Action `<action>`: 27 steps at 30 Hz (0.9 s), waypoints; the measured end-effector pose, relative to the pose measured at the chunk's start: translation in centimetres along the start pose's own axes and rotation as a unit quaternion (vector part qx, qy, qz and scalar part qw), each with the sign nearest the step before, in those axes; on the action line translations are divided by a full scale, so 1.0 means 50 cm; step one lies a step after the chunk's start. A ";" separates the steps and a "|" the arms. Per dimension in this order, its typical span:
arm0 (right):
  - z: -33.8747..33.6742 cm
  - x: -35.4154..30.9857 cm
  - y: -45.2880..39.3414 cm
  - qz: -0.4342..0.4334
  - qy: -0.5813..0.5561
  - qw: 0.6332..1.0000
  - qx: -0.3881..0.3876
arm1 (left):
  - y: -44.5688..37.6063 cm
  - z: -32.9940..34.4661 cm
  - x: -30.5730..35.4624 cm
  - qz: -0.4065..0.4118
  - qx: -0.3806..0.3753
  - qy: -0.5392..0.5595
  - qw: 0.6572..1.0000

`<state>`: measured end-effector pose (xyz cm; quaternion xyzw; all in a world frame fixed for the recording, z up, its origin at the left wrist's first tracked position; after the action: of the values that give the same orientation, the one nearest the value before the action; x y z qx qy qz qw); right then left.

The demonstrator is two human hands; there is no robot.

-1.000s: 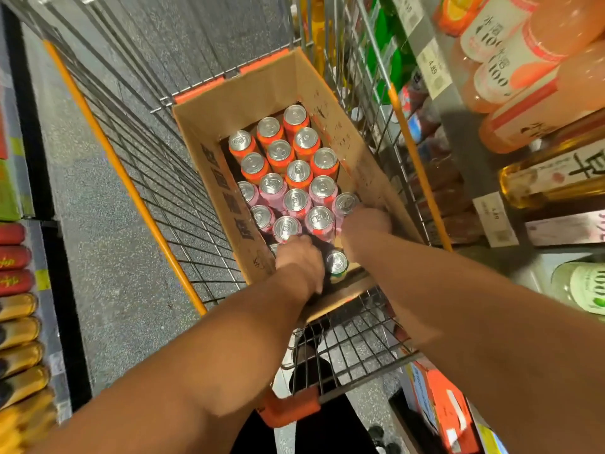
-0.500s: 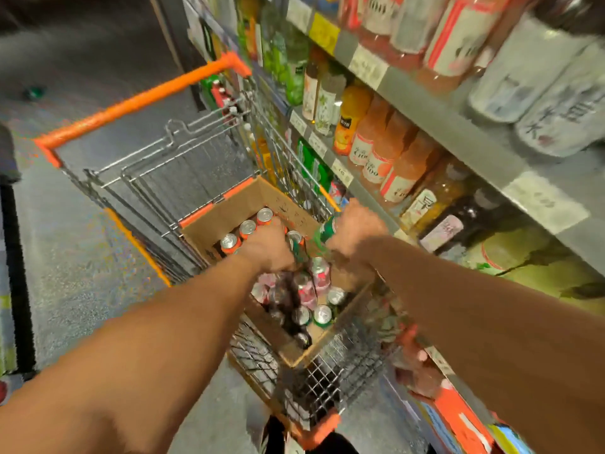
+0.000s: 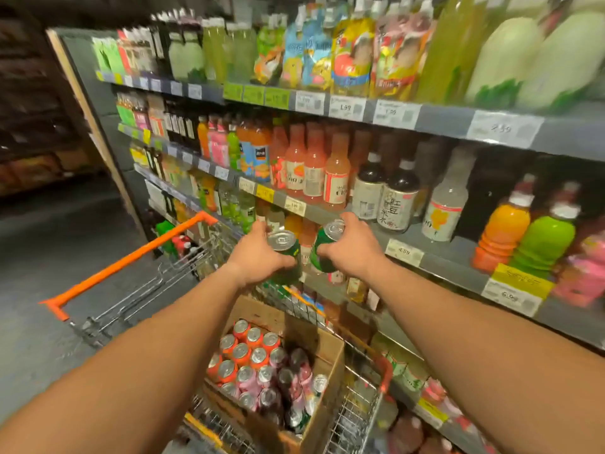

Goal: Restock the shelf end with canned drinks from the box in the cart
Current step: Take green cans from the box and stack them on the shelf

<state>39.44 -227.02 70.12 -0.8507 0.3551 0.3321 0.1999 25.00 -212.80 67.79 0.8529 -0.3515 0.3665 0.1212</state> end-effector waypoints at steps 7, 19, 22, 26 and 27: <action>-0.245 -0.055 0.056 -0.009 -0.016 0.987 0.158 | -0.027 -0.094 0.218 0.125 0.043 0.122 0.984; -0.692 -0.028 0.163 -0.011 -0.035 0.940 0.339 | 0.009 -0.047 0.682 0.265 -0.007 0.226 0.937; -0.779 -0.005 0.201 -0.001 -0.024 0.929 0.369 | 0.035 -0.022 0.775 0.286 -0.016 0.235 0.929; -0.886 0.040 0.262 0.034 -0.022 0.919 0.393 | 0.074 0.034 0.894 0.306 -0.033 0.270 0.912; -0.910 0.055 0.280 0.044 -0.025 0.917 0.397 | 0.084 0.051 0.920 0.309 -0.040 0.279 0.908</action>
<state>49.85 -263.88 98.55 -0.6766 0.4897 0.1932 0.5148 45.78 -240.53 98.47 0.5591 -0.5635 0.5943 0.1290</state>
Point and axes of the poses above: each hand's wrist, its own y-axis away from the middle knuckle, its own z-axis out of the palm, x = y × z, the point moved 4 cm from there along -y, towards the middle knuckle, and after that the axes turned 2 degrees about -y, right-handed, at the moved point
